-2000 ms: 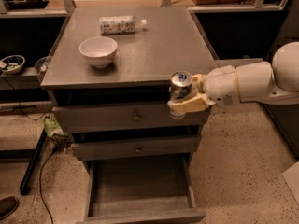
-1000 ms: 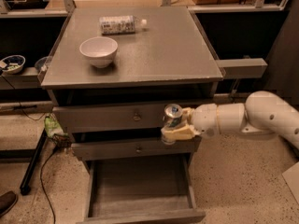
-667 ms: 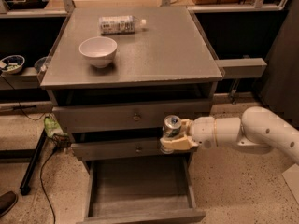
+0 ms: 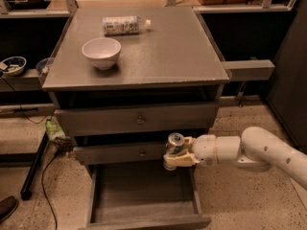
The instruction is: Place redbull can into bottom drawer
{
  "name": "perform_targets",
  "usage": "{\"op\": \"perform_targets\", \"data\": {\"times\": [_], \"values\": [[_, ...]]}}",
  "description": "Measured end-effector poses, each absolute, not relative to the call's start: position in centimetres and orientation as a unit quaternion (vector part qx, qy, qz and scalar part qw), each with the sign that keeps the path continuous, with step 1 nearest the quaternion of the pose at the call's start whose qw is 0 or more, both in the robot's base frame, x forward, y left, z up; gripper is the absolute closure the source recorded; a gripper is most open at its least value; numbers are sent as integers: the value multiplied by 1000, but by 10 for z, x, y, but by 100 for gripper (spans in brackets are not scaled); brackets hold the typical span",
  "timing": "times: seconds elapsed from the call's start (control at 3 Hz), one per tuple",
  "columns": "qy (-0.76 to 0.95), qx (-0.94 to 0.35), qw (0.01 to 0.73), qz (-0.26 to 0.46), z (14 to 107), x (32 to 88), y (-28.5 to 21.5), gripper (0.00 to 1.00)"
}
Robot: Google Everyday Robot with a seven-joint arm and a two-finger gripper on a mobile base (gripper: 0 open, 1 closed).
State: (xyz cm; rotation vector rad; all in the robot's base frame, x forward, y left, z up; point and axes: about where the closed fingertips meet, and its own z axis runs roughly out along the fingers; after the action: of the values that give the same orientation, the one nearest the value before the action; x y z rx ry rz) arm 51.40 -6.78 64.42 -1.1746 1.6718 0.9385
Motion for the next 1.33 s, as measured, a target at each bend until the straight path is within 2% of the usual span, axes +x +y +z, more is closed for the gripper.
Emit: {"op": "perform_targets", "data": {"times": [0.67, 1.33], "values": [[670, -466, 442, 373, 635, 515, -61, 100], [652, -446, 493, 365, 616, 549, -55, 100]]}}
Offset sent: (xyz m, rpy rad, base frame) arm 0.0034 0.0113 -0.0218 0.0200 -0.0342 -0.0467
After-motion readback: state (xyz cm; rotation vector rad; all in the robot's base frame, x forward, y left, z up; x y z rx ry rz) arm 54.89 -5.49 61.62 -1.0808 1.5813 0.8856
